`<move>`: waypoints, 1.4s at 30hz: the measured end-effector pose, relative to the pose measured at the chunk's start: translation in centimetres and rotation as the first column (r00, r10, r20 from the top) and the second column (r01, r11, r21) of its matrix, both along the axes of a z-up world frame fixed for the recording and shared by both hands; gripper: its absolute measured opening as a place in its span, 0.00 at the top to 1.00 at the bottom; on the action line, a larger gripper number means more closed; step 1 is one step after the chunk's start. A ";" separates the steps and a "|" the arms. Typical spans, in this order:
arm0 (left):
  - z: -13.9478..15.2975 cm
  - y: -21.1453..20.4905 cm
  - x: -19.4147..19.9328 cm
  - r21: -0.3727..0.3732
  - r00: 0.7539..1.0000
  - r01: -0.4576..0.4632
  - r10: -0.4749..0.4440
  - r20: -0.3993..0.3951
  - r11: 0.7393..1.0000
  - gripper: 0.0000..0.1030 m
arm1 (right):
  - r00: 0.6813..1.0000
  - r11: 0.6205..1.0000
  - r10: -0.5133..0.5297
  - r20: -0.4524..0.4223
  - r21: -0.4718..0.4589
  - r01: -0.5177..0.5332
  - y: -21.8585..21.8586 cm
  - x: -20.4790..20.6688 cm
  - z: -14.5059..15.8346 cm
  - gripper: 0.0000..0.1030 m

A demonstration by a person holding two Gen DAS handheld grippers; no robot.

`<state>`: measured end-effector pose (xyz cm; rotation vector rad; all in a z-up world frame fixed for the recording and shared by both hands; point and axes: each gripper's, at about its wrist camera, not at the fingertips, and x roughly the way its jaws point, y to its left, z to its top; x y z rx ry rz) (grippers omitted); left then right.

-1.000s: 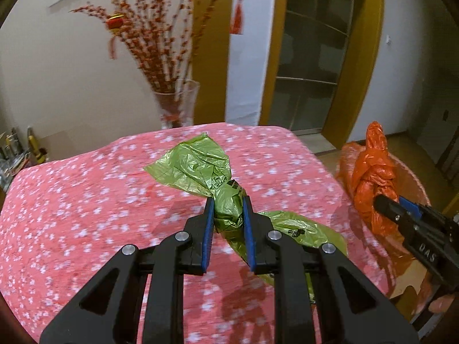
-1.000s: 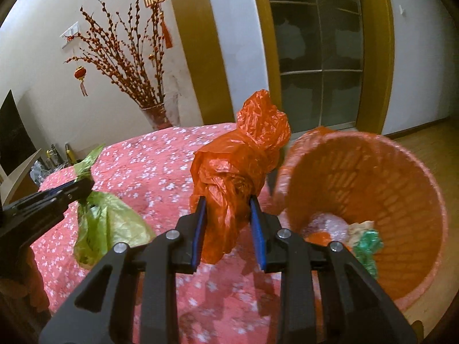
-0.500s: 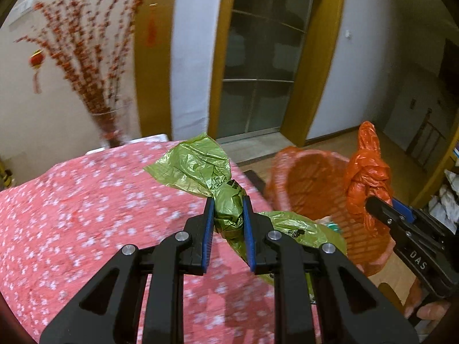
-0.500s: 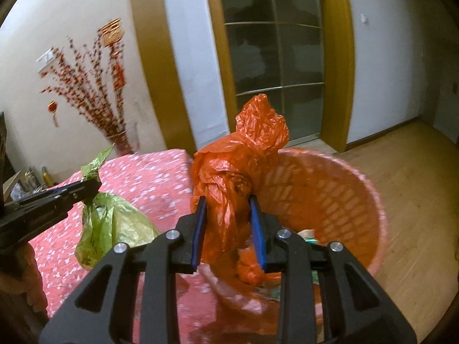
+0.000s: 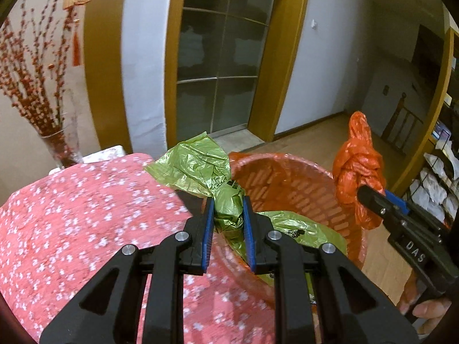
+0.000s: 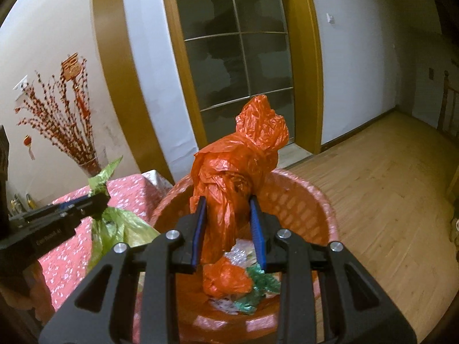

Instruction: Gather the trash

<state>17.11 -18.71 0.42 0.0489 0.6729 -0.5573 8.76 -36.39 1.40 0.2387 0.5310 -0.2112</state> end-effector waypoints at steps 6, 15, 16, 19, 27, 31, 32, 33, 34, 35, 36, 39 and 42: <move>-0.8 -2.4 0.5 0.007 0.998 0.053 -0.053 -0.019 0.999 0.79 | 1.000 1.000 -0.024 0.013 0.013 0.024 -1.8 0.3 0.3 0.67; -2.1 -2.7 0.5 0.006 0.996 0.074 -0.074 -0.052 0.997 0.51 | 0.999 0.999 -0.047 0.010 0.028 0.046 -2.9 -0.5 -0.3 0.46; -2.2 -2.4 0.4 0.005 0.996 0.067 -0.066 -0.058 0.998 0.50 | 0.998 0.998 -0.058 0.017 0.030 0.057 -2.7 -0.9 -0.3 0.38; -1.9 -1.1 -0.4 0.001 0.998 0.040 -0.039 -0.041 0.999 0.38 | 0.994 0.995 -0.098 0.054 0.008 0.097 -2.3 -2.0 0.1 0.12; 0.2 4.4 -4.5 0.000 0.989 -0.088 0.088 0.116 0.996 0.04 | 0.974 0.939 -0.184 0.129 -0.269 0.213 2.6 -4.7 2.2 0.04; 0.9 7.5 -6.5 0.008 0.967 -0.181 0.177 0.181 0.983 0.02 | 0.975 0.919 -0.182 0.124 -0.332 0.213 5.0 -5.5 2.3 0.04; 0.9 8.2 -7.1 0.012 0.961 -0.204 0.198 0.194 0.979 0.02 | 0.974 0.917 -0.190 0.120 -0.331 0.220 5.5 -5.8 2.3 0.04; 1.0 9.1 -7.7 0.016 0.952 -0.234 0.226 0.207 0.972 0.02 | 0.973 0.916 -0.198 0.120 -0.330 0.227 6.0 -6.0 2.3 0.04; 0.9 9.7 -8.2 0.019 0.944 -0.258 0.248 0.217 0.966 0.02 | 0.973 0.918 -0.196 0.122 -0.326 0.226 6.4 -6.2 2.3 0.04; 0.9 10.3 -8.6 0.024 0.936 -0.283 0.271 0.224 0.959 0.02 | 0.976 0.925 -0.181 0.123 -0.317 0.212 6.9 -6.5 2.3 0.04; 0.9 10.8 -9.1 0.030 0.928 -0.308 0.293 0.230 0.951 0.02 | 0.979 0.931 -0.164 0.123 -0.308 0.195 7.6 -6.8 2.2 0.04; 0.8 12.5 -10.5 0.048 0.903 -0.373 0.351 0.249 0.927 0.02 | 0.981 0.932 -0.151 0.125 -0.312 0.183 9.2 -7.6 2.1 0.04; 0.8 13.7 -11.8 0.057 0.878 -0.421 0.391 0.276 0.905 0.02 | 0.985 0.931 -0.110 0.135 -0.332 0.150 11.0 -8.6 2.2 0.04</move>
